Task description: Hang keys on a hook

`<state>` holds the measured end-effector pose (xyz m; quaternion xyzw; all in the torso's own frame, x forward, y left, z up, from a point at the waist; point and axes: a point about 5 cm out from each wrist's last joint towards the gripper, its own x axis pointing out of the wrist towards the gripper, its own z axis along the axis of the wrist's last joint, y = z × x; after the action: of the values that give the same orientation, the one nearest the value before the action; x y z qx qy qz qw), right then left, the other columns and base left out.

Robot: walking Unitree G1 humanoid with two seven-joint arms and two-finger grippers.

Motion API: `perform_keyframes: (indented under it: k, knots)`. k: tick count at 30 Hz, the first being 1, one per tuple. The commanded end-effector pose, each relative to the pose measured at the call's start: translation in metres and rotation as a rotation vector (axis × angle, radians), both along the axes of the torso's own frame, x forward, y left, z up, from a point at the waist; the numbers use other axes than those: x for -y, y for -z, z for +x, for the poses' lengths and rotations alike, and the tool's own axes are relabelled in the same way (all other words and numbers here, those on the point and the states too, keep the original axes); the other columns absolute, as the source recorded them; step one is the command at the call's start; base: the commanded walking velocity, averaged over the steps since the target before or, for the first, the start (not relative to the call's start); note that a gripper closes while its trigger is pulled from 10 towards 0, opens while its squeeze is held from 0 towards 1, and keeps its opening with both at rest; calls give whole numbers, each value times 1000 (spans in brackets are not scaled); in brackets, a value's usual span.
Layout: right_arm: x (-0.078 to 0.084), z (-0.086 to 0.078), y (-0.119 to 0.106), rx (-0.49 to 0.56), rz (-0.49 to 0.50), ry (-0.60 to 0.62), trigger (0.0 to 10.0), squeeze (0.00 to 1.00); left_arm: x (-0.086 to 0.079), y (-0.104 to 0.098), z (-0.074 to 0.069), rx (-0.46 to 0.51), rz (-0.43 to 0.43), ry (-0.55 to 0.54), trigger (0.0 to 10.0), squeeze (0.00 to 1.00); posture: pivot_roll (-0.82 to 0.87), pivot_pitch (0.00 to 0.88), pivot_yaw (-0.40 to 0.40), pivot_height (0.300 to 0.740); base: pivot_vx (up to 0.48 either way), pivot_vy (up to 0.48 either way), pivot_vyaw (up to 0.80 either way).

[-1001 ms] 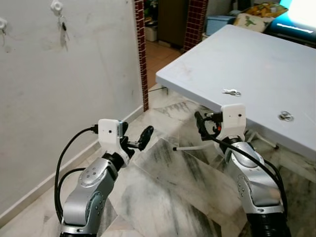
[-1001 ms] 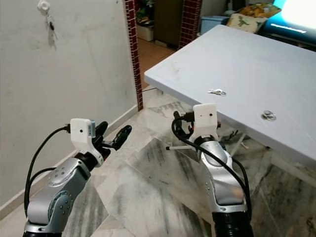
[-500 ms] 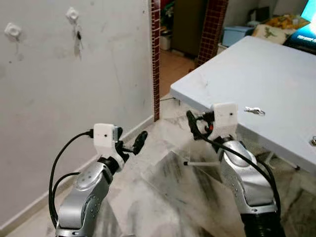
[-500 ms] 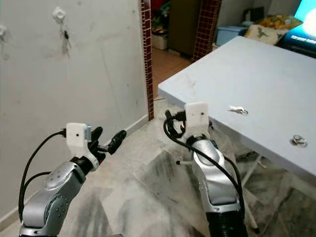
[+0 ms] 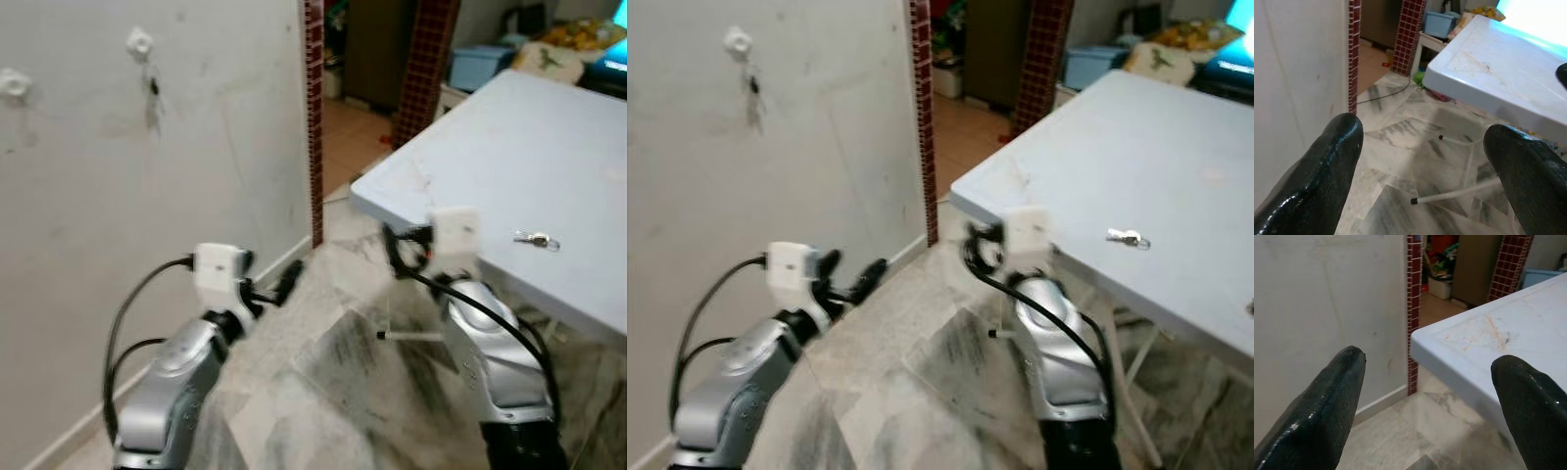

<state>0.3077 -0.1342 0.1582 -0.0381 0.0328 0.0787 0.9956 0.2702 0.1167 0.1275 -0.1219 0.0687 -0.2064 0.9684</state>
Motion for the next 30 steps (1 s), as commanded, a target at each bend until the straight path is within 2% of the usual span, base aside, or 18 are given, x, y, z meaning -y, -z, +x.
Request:
perform_keyframes:
  k: [1, 18, 30]
  knots:
    - [8, -1, 0, -2, 0, 31, 10000, 0, 6, -3, 0, 11, -1, 19, 10000, 0, -30, 58, 45, 740, 390, 277, -456]
    - [8, 1, 1, -7, 0, 41, 10000, 0, 7, -2, -1, 8, -2, 26, 10000, 0, -31, 58, 44, 740, 398, 268, -732]
    - [7, 0, 1, -6, 5, 47, 10000, 0, 9, -1, -1, -5, -10, 40, 10000, 0, -31, 58, 48, 740, 442, 0, -723]
